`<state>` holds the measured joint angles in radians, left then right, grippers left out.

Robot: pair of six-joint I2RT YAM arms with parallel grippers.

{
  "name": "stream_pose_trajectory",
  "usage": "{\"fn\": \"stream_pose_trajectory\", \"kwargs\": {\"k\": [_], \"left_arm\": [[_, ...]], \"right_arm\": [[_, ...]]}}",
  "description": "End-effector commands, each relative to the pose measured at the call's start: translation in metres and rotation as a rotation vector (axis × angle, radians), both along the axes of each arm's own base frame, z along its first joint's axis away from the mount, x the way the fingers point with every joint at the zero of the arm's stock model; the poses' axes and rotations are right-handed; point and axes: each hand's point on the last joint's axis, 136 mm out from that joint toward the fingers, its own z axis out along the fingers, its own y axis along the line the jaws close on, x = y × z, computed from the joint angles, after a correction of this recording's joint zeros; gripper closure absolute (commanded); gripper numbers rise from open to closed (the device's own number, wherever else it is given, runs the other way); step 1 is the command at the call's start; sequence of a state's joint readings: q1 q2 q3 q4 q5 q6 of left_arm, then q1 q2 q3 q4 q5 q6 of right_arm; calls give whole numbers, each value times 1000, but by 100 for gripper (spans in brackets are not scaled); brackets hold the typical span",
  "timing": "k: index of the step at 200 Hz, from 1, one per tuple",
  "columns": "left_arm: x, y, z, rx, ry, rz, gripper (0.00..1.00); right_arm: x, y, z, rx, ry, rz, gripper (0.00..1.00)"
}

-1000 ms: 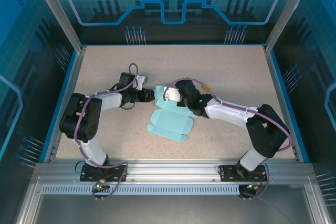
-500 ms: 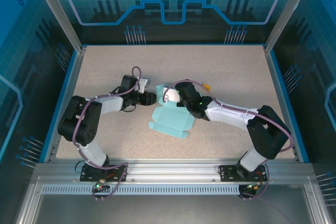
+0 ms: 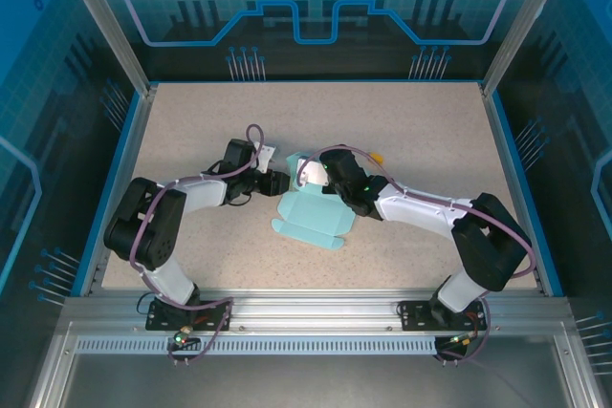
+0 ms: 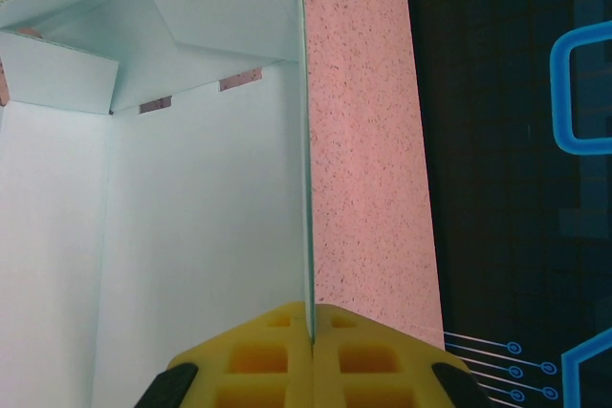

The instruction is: Fold the paper box

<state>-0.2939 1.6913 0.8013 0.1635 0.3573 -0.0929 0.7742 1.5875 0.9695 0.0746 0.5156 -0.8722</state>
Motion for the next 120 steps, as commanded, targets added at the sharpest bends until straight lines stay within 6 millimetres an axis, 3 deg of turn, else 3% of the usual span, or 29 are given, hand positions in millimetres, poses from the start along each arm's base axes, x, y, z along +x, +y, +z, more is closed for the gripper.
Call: {"fn": "stream_pose_trajectory", "kwargs": {"k": [1, 120], "left_arm": [[-2, -12, 13, -22, -58, -68, 50], [2, -27, 20, -49, -102, -164, 50]], "right_arm": [[-4, 6, 3, 21, 5, 21, 100], [-5, 0, -9, -13, -12, 79, 100]]}}
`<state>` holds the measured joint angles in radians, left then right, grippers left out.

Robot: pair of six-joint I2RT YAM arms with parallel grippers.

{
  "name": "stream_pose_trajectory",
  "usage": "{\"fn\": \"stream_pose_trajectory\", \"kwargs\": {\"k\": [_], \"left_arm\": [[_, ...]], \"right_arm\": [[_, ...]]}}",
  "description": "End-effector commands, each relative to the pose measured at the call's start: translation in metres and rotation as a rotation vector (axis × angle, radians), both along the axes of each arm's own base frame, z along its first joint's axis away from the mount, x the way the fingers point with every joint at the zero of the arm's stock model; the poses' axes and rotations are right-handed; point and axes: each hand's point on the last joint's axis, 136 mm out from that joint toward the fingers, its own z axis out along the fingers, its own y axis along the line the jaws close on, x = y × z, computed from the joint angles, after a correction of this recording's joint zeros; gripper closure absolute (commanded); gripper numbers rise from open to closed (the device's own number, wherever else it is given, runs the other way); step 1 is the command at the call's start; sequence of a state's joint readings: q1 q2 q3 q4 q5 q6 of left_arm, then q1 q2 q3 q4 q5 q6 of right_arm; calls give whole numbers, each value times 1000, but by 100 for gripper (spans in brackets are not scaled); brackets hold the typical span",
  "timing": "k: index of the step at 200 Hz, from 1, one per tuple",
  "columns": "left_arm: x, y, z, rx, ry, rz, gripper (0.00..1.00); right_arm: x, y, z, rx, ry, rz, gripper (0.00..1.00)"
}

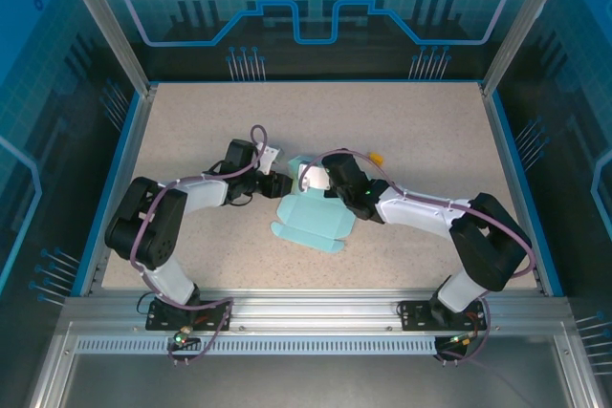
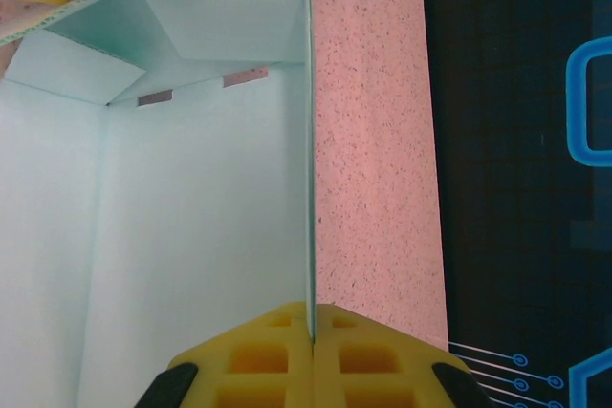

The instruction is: Fold the paper box

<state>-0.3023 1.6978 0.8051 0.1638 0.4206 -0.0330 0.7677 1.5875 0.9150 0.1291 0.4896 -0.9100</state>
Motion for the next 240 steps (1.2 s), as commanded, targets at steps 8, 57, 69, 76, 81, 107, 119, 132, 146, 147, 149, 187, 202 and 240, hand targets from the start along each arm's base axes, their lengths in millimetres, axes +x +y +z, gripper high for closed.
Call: {"fn": "stream_pose_trajectory", "kwargs": {"k": [8, 57, 69, 76, 81, 107, 119, 132, 146, 147, 149, 187, 202, 240], "left_arm": [[10, -16, 18, -33, -85, -77, 50], [9, -18, 17, -21, -94, -107, 49], [8, -18, 17, -21, -96, -116, 49], [7, -19, 16, -23, -96, -122, 49], [7, -19, 16, -24, -96, -125, 48], [6, -19, 13, -24, -102, -134, 47], [6, -20, 12, -28, -102, -140, 47], [4, -21, 11, -29, -98, -147, 47], [3, -23, 11, -32, -100, -157, 47], [3, -23, 11, -32, -101, -158, 47], [3, -23, 11, -33, -102, -161, 47], [1, -25, 12, -38, -139, -180, 48], [1, -25, 11, -36, -141, -182, 48], [-1, -28, 10, -36, -156, -205, 47]], "right_arm": [[-2, 2, 4, 9, -13, 46, 100], [-2, -2, -1, -3, -33, 58, 100], [-2, -4, -2, -4, -38, 59, 100], [-3, -4, -1, -3, -41, 60, 100], [-3, -5, 0, 1, -44, 61, 100], [-3, -6, -1, 3, -45, 58, 100], [-4, -7, -1, 8, -46, 55, 100], [-5, -8, -3, 8, -45, 52, 100], [-6, -9, -1, 13, -52, 53, 100], [-6, -9, -1, 14, -53, 53, 100], [-6, -9, 0, 16, -55, 54, 100], [-8, -9, 4, 29, -85, 60, 100], [-9, -8, 4, 32, -93, 63, 100], [-11, -9, 3, 28, -102, 60, 100]]}}
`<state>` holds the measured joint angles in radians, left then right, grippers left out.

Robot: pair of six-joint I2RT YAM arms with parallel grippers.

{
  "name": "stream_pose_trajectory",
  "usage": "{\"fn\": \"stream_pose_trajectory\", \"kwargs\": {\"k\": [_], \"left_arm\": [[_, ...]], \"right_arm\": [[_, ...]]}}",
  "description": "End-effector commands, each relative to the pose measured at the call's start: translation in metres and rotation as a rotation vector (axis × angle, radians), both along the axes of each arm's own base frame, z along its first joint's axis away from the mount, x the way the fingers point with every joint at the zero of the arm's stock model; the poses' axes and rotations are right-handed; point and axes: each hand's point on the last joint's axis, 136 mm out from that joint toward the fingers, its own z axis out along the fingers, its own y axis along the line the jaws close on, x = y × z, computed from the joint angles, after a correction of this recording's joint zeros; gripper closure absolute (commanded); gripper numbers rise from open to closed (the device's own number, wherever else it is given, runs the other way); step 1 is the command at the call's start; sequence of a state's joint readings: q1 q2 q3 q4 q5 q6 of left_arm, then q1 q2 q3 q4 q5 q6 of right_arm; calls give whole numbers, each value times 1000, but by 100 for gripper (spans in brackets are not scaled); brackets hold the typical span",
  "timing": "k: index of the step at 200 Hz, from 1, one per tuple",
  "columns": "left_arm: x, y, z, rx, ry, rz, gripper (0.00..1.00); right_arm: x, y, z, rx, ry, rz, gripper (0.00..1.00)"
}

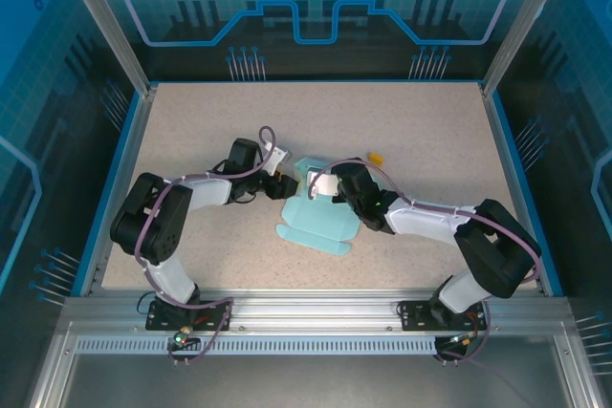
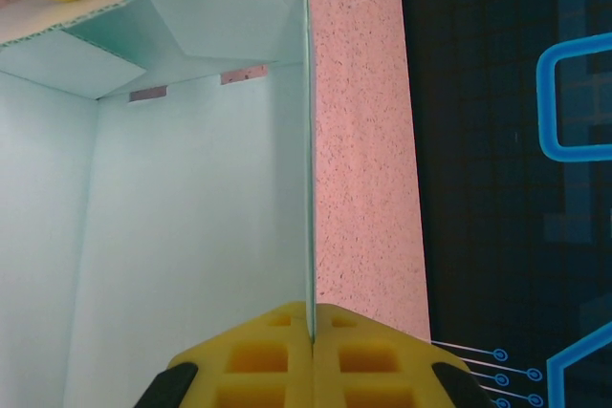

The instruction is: Fold the paper box

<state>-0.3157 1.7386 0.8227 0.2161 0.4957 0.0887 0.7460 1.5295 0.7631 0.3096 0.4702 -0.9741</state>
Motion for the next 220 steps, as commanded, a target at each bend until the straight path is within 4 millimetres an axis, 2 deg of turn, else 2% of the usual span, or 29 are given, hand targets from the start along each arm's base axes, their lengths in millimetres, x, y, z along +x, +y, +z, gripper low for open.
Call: {"fn": "stream_pose_trajectory", "kwargs": {"k": [1, 93, 220], "left_arm": [[-2, -11, 6, -28, -60, -66, 47], [1, -13, 6, -28, -103, -87, 46], [10, -20, 14, -60, -94, -89, 29]], "right_arm": [[-5, 6, 8, 13, -30, 33, 100], [-12, 7, 6, 3, -63, 54, 100], [-14, 9, 8, 12, -53, 43, 100]]}}
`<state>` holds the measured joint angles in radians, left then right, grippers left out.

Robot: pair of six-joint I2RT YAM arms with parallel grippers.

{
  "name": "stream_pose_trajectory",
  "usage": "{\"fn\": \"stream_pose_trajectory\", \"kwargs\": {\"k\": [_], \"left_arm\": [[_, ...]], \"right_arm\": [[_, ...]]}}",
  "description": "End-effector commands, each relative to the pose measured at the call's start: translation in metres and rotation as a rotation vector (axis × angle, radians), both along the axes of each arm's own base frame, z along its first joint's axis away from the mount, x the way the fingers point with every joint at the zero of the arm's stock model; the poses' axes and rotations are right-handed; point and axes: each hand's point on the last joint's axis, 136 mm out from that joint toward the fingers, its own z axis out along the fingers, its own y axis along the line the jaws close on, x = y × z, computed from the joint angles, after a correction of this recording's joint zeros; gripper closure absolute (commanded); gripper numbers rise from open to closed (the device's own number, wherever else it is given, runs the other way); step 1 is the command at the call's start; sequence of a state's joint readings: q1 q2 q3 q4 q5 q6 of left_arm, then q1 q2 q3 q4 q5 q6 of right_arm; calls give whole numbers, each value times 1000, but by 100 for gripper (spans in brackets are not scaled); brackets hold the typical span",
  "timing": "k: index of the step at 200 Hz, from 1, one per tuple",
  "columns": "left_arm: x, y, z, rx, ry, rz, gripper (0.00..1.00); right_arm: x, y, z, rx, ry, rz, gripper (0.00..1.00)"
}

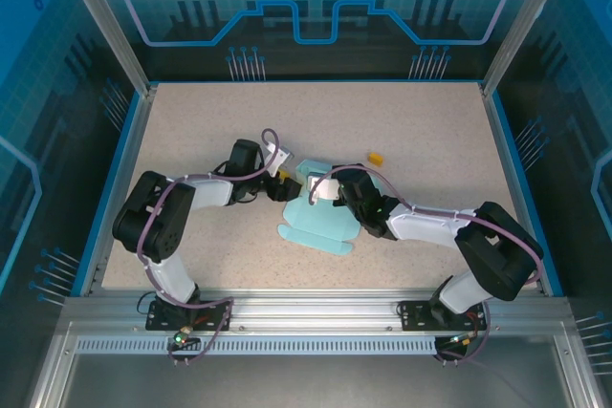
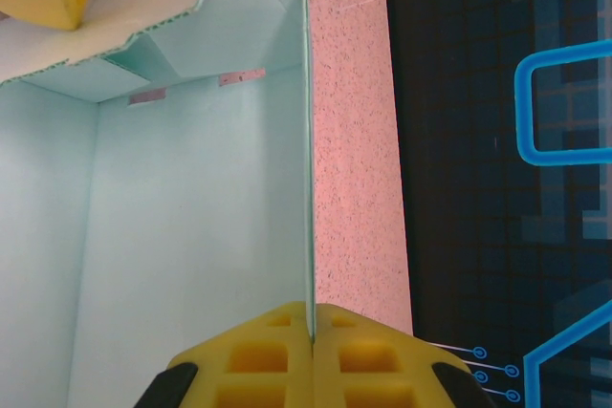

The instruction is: Fold the paper box

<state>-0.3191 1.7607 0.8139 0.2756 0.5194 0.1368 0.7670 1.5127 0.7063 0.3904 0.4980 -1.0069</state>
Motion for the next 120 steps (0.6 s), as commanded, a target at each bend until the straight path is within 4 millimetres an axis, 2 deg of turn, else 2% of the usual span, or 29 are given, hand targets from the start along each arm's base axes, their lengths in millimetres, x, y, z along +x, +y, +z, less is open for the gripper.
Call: {"fn": "stream_pose_trajectory", "kwargs": {"k": [1, 66, 120], "left_arm": [[9, -15, 15, -55, -36, -43, 29], [15, -19, 20, -75, -24, -28, 27], [12, -20, 16, -66, -6, -24, 24]], "right_arm": [[-7, 9, 7, 20, -2, 30, 100], [-8, 8, 7, 35, 13, 20, 100], [-8, 9, 7, 33, 14, 21, 100]]}}
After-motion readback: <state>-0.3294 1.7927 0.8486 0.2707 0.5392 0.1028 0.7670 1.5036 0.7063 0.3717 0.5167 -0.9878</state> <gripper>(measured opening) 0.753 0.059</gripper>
